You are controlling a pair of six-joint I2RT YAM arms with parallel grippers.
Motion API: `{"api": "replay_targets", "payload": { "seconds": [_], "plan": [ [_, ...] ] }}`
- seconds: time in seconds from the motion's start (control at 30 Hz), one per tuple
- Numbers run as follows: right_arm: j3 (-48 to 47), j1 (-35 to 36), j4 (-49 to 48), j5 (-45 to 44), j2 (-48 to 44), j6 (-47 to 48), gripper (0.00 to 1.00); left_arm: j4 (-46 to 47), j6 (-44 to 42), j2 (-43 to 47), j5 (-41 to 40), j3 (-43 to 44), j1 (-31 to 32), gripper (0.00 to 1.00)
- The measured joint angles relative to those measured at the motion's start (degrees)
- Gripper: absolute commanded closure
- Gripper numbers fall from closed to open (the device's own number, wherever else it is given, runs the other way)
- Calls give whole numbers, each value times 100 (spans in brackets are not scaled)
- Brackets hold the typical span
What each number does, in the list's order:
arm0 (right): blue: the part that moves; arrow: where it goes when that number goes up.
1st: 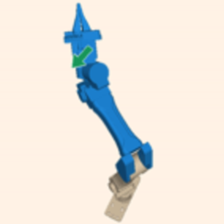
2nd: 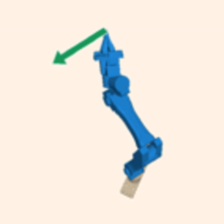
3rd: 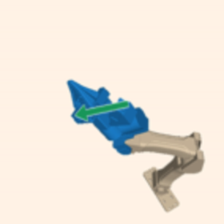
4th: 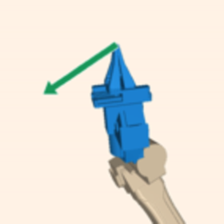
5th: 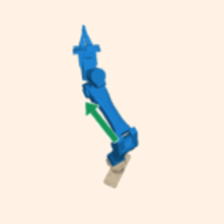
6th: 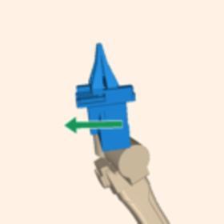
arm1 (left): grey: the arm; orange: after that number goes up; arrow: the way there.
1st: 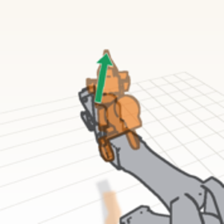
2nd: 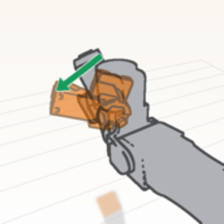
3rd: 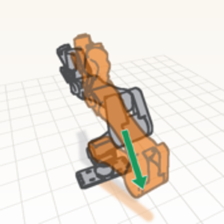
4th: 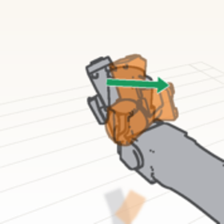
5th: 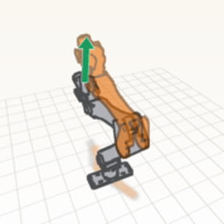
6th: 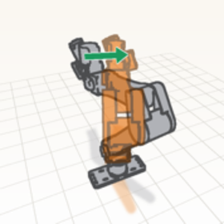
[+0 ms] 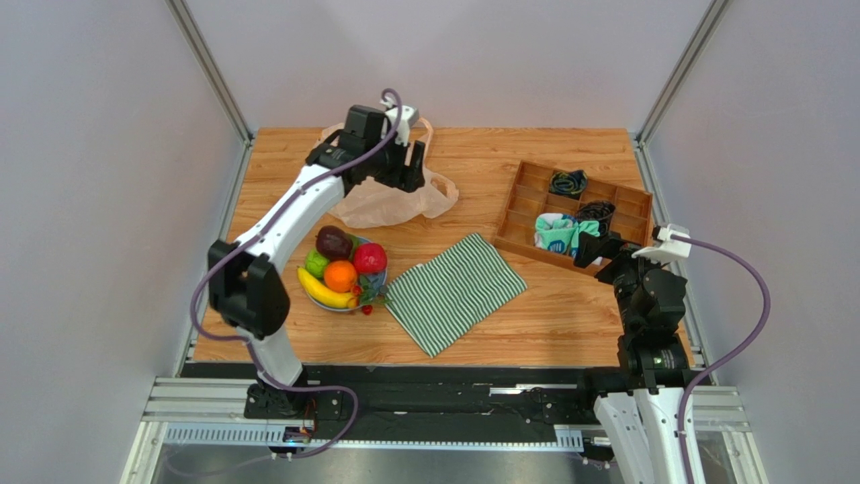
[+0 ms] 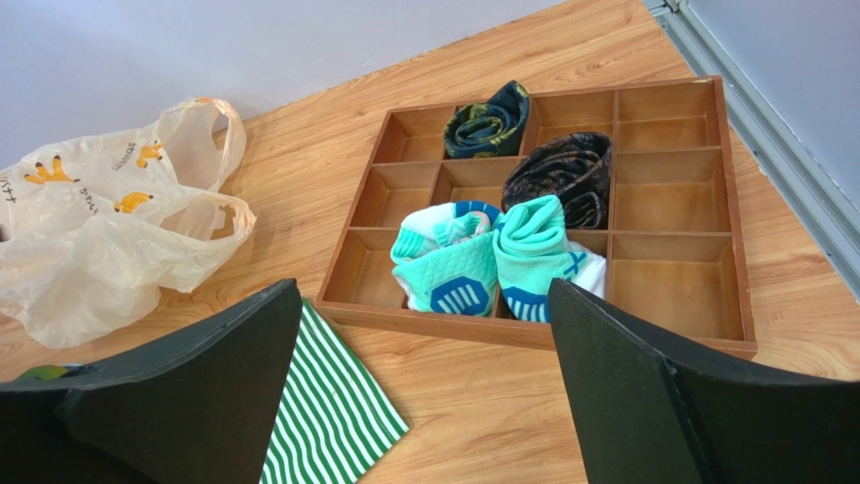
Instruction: Place the fruits into the plastic bag
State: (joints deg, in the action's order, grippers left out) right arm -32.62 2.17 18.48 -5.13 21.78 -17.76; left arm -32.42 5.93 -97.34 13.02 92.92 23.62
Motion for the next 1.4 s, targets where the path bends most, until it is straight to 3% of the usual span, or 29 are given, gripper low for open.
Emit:
{"api": "replay_targets", "payload": {
  "seconds": [0.1, 0.23, 0.57, 0.67, 0.7, 0.93, 0.97, 1.03, 1.27, 1.4],
  "plan": [
    [0, 0, 2, 66, 35, 0, 3, -221, -155, -811, -15, 603, 122, 27],
    [0, 0, 4, 149, 74, 0, 3, -437, -254, -1392, -236, 765, 111, 26],
    [0, 0, -20, 289, 313, 0, 3, -369, -474, -1495, -898, 516, 111, 27],
    [0, 0, -20, 321, 337, 2, 3, -369, -568, -1497, -957, 472, 111, 35],
    [0, 0, -24, 328, 337, 2, 3, -358, -605, -1497, -977, 472, 111, 44],
    [0, 0, -33, 367, 337, 0, 3, -284, -715, -1598, -964, 472, 111, 76],
    [0, 0, -33, 372, 337, 0, 3, -284, -737, -1633, -962, 472, 111, 90],
    [0, 0, -33, 374, 337, 0, 3, -286, -761, -1711, -940, 472, 111, 100],
    [-11, 0, -33, 400, 378, 0, 4, -286, -977, -1746, -466, 457, 111, 100],
    [-83, 0, -44, 726, 507, -4, 6, -304, -1421, -1263, 181, 160, 111, 100]
  ]
}}
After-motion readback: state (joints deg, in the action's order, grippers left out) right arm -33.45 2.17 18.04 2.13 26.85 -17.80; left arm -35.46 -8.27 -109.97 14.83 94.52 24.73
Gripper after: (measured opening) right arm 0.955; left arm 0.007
